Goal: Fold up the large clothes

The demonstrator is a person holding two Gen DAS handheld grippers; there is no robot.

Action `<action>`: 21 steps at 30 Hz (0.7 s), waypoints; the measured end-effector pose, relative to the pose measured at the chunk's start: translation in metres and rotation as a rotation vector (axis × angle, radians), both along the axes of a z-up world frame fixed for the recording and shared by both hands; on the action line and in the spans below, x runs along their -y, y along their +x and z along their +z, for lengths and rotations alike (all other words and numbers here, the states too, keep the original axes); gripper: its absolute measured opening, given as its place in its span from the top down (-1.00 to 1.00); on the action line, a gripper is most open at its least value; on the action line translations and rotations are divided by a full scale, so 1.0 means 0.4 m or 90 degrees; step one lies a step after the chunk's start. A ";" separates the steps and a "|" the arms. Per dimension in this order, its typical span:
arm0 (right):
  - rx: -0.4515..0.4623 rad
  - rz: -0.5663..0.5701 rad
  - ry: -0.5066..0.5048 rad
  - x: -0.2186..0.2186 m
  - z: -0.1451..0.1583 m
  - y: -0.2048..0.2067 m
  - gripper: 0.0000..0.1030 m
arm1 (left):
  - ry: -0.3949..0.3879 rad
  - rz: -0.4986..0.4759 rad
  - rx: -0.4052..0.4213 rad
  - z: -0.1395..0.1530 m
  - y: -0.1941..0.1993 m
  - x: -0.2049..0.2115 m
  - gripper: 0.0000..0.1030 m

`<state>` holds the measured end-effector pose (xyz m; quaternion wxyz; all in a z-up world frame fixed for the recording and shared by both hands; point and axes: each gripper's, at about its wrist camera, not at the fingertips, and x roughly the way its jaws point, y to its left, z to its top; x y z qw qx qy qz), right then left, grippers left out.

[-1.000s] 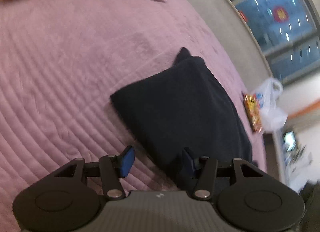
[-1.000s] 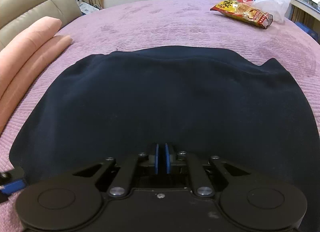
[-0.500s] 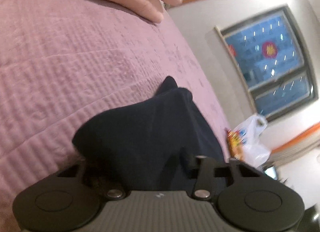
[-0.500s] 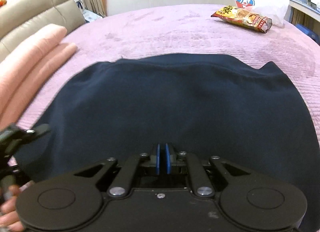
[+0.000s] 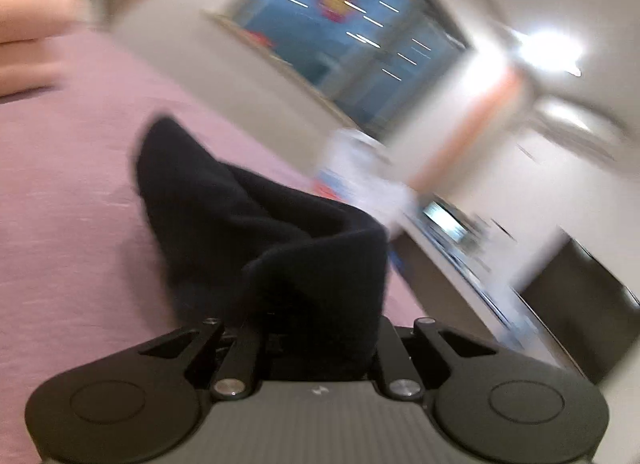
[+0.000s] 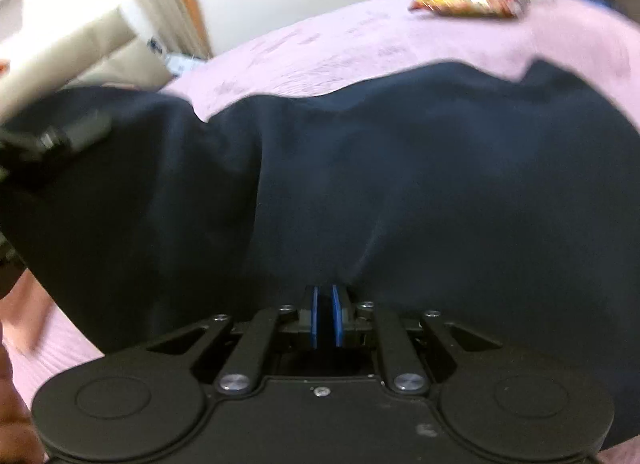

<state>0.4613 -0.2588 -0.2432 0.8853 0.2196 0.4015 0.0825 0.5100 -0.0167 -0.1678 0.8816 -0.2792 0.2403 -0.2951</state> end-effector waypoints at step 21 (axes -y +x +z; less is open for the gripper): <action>-0.001 -0.169 0.009 0.584 0.133 -0.060 0.01 | 0.264 -0.202 -0.026 -0.151 -0.054 0.531 0.77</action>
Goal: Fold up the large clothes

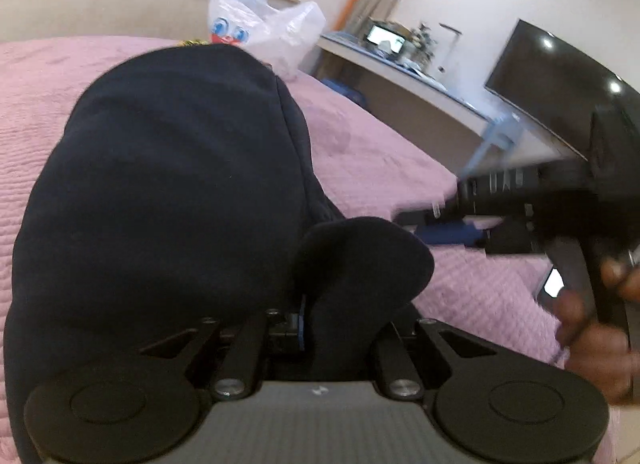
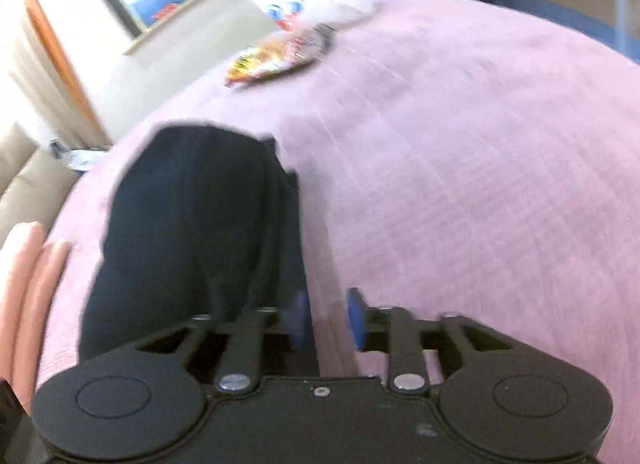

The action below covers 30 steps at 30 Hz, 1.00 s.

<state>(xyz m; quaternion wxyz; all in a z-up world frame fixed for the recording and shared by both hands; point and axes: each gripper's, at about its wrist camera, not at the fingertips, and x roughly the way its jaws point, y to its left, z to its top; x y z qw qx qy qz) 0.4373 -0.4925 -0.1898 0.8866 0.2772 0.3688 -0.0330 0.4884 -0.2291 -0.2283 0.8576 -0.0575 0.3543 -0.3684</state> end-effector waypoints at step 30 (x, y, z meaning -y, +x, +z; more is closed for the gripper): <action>-0.031 0.150 0.159 0.062 -0.091 0.370 0.25 | 0.078 -0.076 0.035 -0.001 -0.066 0.077 0.67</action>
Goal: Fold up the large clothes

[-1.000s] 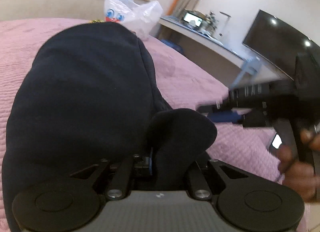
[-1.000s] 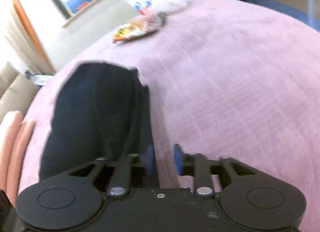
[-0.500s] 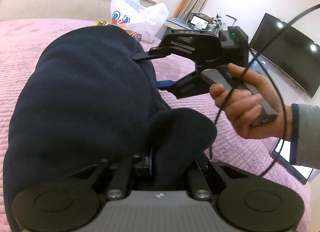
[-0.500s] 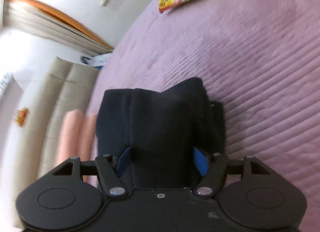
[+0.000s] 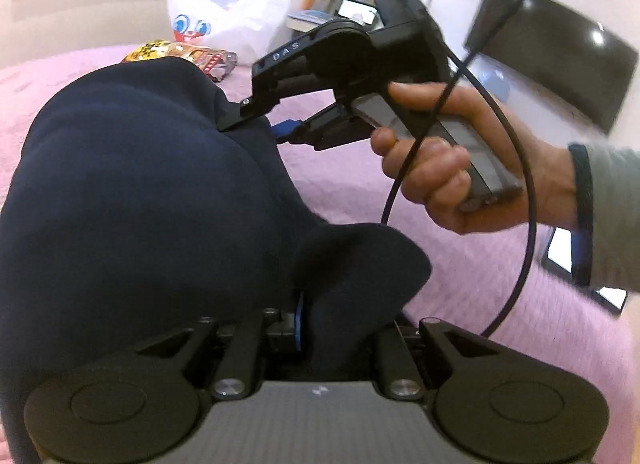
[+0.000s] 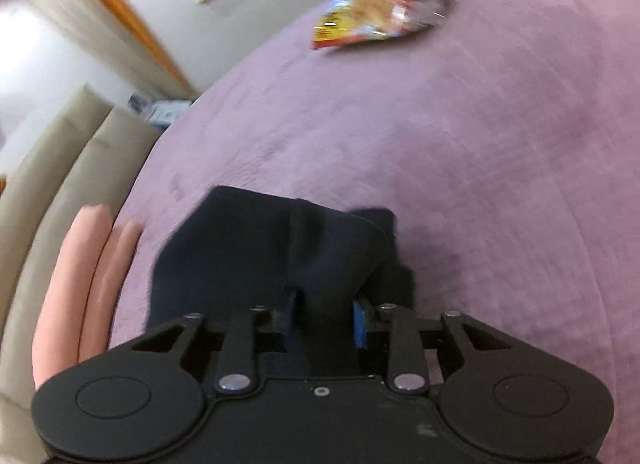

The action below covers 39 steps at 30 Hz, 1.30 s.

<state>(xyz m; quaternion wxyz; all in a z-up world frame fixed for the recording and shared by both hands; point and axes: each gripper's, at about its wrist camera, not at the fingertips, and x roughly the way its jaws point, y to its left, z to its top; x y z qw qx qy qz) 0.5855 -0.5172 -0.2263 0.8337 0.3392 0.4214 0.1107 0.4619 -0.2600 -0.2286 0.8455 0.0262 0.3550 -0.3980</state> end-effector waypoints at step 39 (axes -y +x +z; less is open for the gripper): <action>0.240 0.146 -0.326 -0.257 0.239 -0.092 0.69 | -0.085 0.110 -0.142 0.050 0.061 -0.278 0.83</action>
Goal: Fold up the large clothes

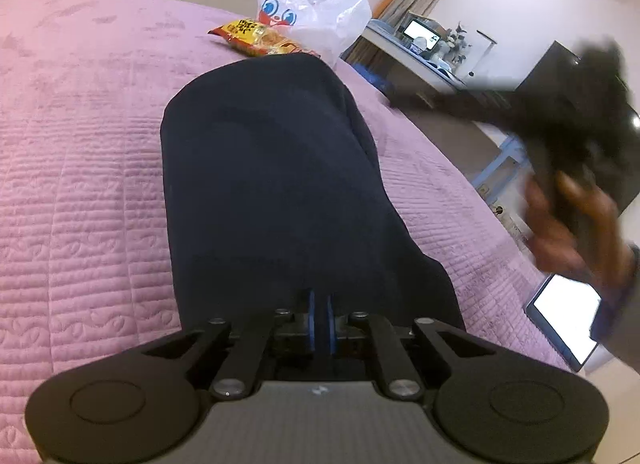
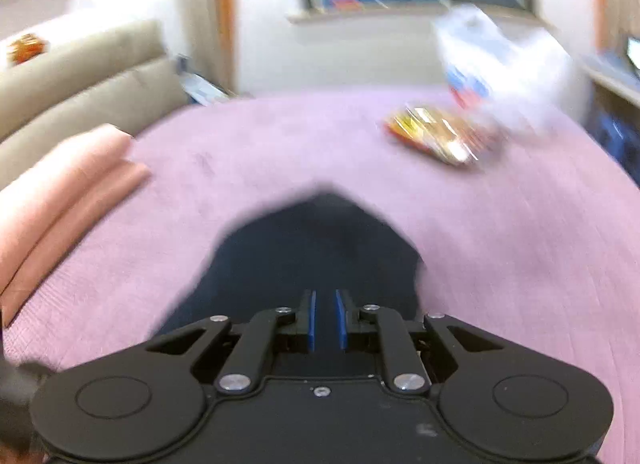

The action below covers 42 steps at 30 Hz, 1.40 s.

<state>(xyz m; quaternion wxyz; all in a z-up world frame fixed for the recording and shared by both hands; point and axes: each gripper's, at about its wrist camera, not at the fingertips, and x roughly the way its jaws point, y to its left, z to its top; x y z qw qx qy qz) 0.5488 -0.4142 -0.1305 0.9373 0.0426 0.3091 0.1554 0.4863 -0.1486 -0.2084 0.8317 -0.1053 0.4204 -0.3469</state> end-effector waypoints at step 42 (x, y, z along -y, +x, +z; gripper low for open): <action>-0.175 -0.011 -0.054 -0.072 -0.150 -0.121 0.42 | -0.044 -0.004 0.003 0.031 0.128 -0.017 0.68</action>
